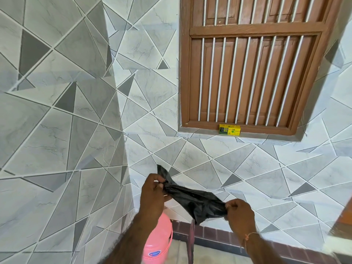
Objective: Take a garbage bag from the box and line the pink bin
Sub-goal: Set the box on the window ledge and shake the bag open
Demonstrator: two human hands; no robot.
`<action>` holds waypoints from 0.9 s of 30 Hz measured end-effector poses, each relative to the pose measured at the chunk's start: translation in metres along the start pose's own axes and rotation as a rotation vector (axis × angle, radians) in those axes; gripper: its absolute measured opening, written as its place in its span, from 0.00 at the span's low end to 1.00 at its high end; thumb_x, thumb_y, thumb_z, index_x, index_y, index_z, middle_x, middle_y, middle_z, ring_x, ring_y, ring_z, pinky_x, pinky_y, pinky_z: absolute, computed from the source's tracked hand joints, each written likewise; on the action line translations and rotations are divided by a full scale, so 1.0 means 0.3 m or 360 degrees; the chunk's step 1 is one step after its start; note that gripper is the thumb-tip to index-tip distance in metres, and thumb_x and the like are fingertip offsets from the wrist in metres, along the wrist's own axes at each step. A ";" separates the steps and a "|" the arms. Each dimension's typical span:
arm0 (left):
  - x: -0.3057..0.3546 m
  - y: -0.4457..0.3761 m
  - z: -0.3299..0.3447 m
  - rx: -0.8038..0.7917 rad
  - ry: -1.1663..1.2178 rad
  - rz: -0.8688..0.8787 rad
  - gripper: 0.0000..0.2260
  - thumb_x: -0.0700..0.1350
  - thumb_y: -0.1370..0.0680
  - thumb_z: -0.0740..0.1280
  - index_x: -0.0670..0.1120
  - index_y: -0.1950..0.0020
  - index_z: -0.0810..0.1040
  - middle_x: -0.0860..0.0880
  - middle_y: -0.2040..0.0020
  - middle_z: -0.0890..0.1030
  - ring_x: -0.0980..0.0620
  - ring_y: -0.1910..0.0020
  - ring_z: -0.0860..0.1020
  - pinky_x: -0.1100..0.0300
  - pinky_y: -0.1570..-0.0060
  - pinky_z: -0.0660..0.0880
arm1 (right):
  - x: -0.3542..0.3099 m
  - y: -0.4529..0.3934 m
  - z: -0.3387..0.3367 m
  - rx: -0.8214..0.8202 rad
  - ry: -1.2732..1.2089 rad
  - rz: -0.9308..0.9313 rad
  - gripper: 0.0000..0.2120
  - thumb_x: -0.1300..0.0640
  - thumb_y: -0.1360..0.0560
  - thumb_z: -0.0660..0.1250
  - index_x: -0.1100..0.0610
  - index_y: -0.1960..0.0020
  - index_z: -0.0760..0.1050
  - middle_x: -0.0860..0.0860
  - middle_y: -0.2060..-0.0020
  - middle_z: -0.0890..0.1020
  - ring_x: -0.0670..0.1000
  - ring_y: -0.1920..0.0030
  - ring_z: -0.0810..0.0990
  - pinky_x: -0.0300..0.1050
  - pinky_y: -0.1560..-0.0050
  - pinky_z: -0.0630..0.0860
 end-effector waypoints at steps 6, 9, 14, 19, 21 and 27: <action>-0.020 -0.044 -0.041 0.0225 0.0029 -0.0006 0.15 0.27 0.24 0.56 0.40 0.61 0.79 0.40 0.55 0.83 0.42 0.55 0.82 0.59 0.61 0.80 | 0.071 -0.003 -0.003 -0.0063 0.0327 0.0063 0.08 0.64 0.26 0.63 0.55 0.60 0.77 0.55 0.60 0.83 0.60 0.56 0.81 0.45 0.54 0.76; -0.017 -0.049 -0.039 0.0092 0.0047 0.0004 0.16 0.30 0.23 0.57 0.41 0.60 0.81 0.43 0.55 0.84 0.43 0.53 0.83 0.61 0.60 0.79 | 0.025 -0.002 0.001 -0.0019 0.0549 -0.0329 0.06 0.60 0.24 0.65 0.56 0.49 0.79 0.53 0.51 0.83 0.59 0.45 0.80 0.46 0.45 0.72; 0.034 -0.024 0.011 -0.0199 0.0004 0.0129 0.07 0.38 0.25 0.68 0.44 0.62 0.84 0.44 0.61 0.85 0.45 0.56 0.83 0.49 0.51 0.81 | -0.229 0.093 0.087 -0.0498 0.0114 -0.0875 0.24 0.44 0.29 0.72 0.44 0.35 0.72 0.39 0.42 0.78 0.40 0.40 0.75 0.38 0.37 0.70; 0.050 -0.019 0.001 -0.0243 -0.0316 0.0257 0.05 0.40 0.31 0.76 0.44 0.60 0.81 0.48 0.61 0.84 0.50 0.61 0.82 0.59 0.54 0.80 | -0.338 0.107 0.176 -0.0864 0.0198 -0.0912 0.10 0.58 0.28 0.69 0.45 0.51 0.76 0.49 0.56 0.85 0.49 0.55 0.83 0.43 0.50 0.79; 0.031 -0.035 -0.038 -0.0246 -0.0777 0.0473 0.07 0.37 0.28 0.72 0.48 0.60 0.77 0.52 0.59 0.80 0.56 0.59 0.79 0.60 0.53 0.79 | -0.333 0.078 0.160 -0.0693 0.0230 -0.0900 0.10 0.62 0.27 0.67 0.46 0.57 0.76 0.51 0.61 0.84 0.53 0.60 0.82 0.36 0.58 0.76; -0.038 -0.041 -0.137 -0.0407 -0.2294 0.0706 0.08 0.43 0.23 0.63 0.47 0.47 0.79 0.47 0.47 0.75 0.44 0.47 0.76 0.49 0.48 0.77 | -0.235 -0.057 0.017 -0.0129 0.0406 -0.0740 0.12 0.66 0.29 0.59 0.51 0.52 0.73 0.57 0.57 0.83 0.60 0.55 0.80 0.49 0.54 0.76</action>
Point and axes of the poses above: each hand's wrist, its own y-axis away from the middle knuckle, its own z-axis out of the palm, x = y × z, the point moved 4 cm from there along -y, towards the middle knuckle
